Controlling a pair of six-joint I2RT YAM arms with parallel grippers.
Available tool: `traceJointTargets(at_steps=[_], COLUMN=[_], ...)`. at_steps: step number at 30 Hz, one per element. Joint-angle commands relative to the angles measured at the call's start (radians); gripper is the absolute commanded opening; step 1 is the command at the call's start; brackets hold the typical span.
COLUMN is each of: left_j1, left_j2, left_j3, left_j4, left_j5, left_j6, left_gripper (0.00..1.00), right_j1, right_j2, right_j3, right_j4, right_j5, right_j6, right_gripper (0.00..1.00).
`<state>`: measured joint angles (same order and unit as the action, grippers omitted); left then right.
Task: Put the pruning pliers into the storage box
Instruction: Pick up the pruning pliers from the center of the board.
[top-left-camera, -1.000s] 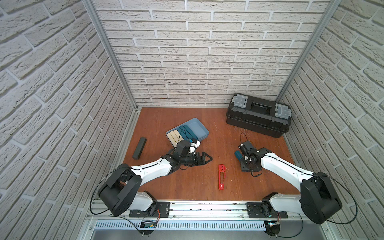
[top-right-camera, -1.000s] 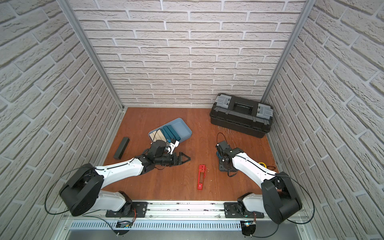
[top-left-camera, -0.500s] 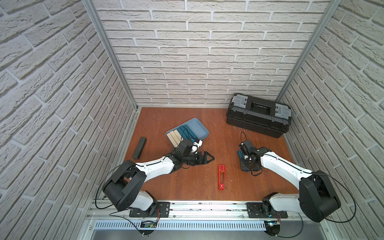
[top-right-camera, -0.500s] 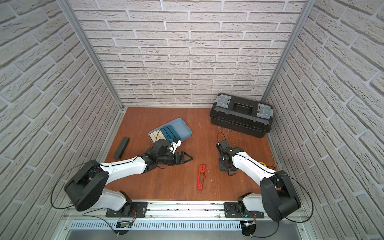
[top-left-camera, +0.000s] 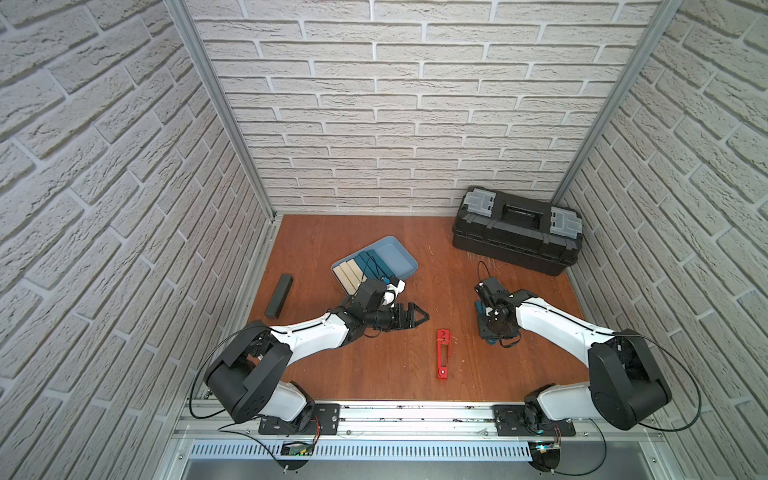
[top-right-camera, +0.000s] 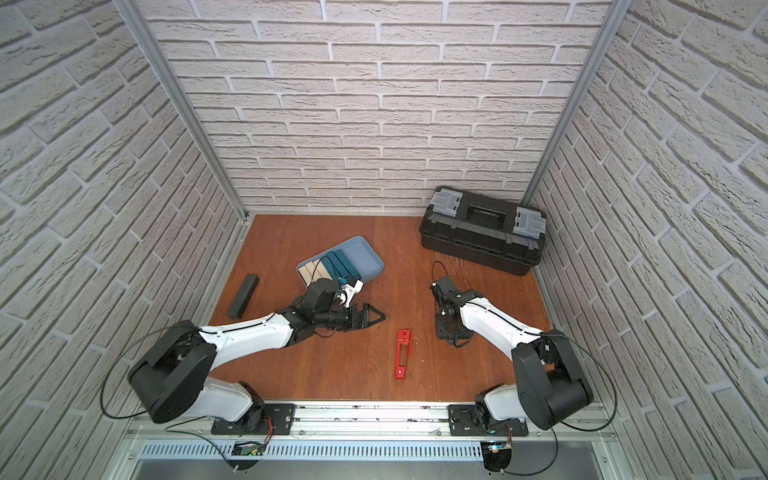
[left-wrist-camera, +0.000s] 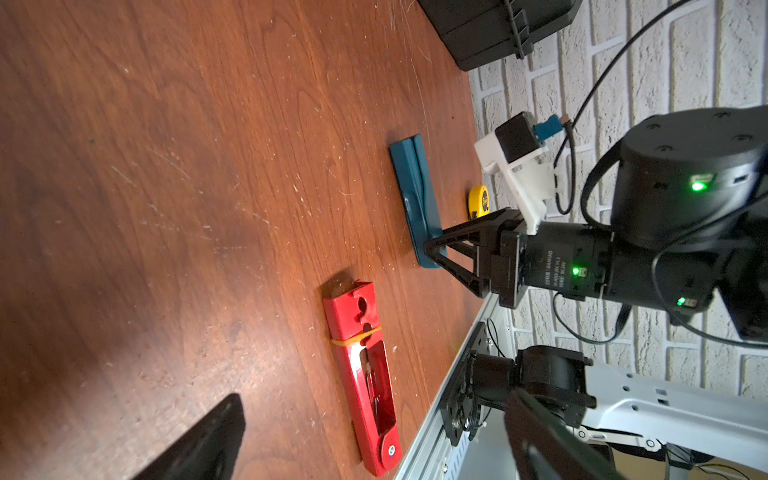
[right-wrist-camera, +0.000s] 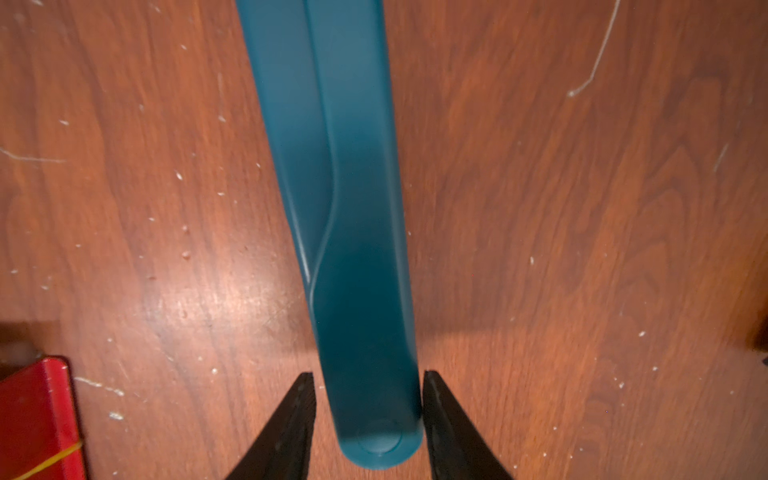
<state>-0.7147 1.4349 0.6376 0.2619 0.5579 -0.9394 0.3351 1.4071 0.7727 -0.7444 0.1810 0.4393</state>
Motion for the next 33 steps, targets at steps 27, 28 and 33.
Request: traceJointTargets(at_steps=[27,28,33], left_j1=[0.03,0.024,-0.018], left_j2=[-0.022,-0.006,0.038], left_j3=[0.064,0.074,0.138], left_j4=[0.13,0.17,0.215], left_j5=[0.01,0.017,-0.016], left_j6=[-0.109,-0.131,-0.138], left_gripper=[0.98,0.98,0.98], right_j1=[-0.001,-0.001,0.001], right_j2=[-0.296,-0.327,-0.4], right_j3=[0.058,0.059,0.06], right_j4=[0.019,0.018,-0.011], right_j5=[-0.129,-0.153,-0.2], right_j6=[-0.063,-0.068,-0.057], right_gripper=[0.03,0.03,0.03])
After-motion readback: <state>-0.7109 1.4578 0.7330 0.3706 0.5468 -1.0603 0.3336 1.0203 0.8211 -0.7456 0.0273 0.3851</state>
